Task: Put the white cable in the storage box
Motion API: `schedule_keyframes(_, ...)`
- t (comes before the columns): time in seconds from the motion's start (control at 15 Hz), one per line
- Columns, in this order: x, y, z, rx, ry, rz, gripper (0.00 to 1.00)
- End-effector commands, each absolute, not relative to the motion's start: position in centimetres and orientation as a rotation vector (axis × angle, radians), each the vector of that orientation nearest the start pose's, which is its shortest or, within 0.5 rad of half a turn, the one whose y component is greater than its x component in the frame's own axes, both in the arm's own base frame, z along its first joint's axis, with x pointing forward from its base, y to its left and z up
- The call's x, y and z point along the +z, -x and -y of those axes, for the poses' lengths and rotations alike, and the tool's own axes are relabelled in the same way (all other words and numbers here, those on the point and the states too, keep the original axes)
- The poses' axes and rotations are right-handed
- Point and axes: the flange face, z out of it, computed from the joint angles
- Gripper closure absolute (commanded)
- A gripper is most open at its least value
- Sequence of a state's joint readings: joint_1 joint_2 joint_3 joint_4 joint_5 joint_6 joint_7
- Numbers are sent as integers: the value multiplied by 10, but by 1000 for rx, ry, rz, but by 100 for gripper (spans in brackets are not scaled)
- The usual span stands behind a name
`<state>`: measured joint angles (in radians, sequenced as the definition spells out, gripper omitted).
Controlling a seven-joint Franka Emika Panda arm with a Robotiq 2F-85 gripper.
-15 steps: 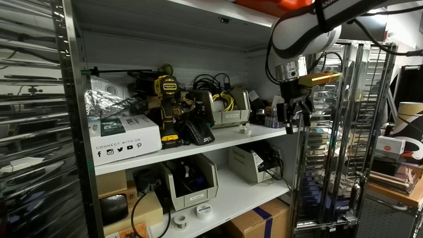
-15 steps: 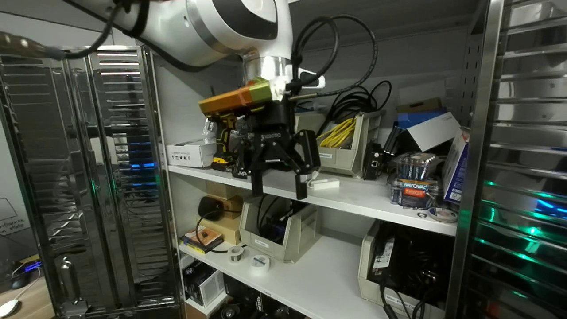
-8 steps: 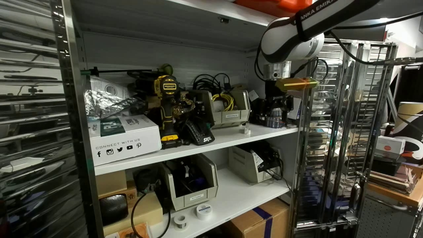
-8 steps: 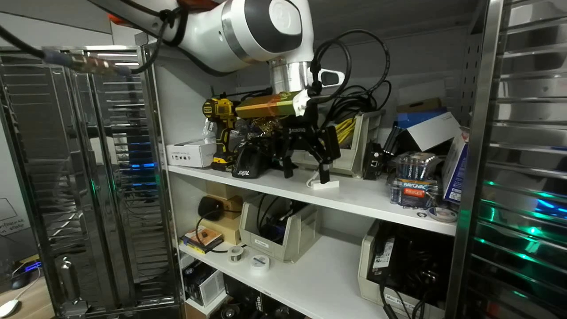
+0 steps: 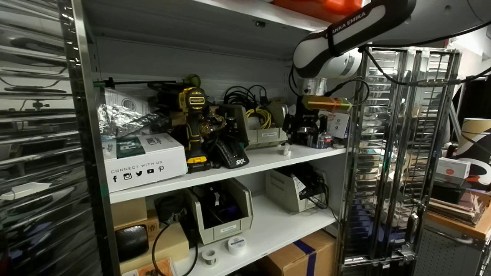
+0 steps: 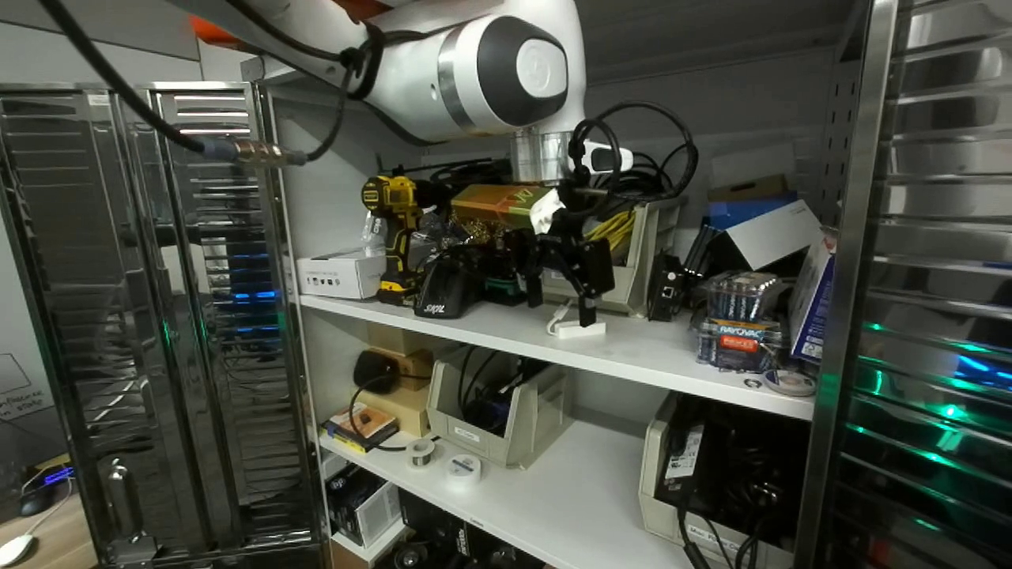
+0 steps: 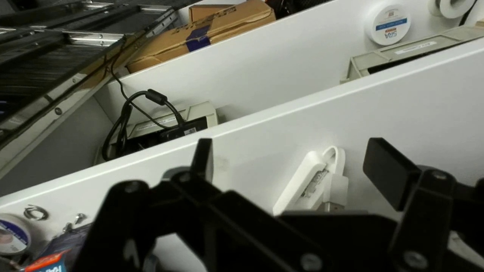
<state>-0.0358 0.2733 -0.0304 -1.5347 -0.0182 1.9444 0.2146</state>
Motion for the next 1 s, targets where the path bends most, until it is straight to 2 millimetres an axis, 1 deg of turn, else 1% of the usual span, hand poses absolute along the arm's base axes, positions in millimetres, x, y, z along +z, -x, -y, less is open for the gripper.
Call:
schedule_keyframes(0.0, 521, -685, 42, -321, 3110, -481, 0)
schedule_keyframes(0.13, 521, -695, 39, -348, 3111, -484, 0)
schedule_keyframes(0.33, 516, -706, 35, -347, 3127, -484, 0)
schedule_keyframes(0.67, 493, -717, 36, -302, 3194, -489, 0)
schedule_keyframes(0.87, 484, -721, 36, -270, 3229, -482, 0)
schedule_keyframes(0.93, 482, -722, 35, -260, 3237, -474, 16)
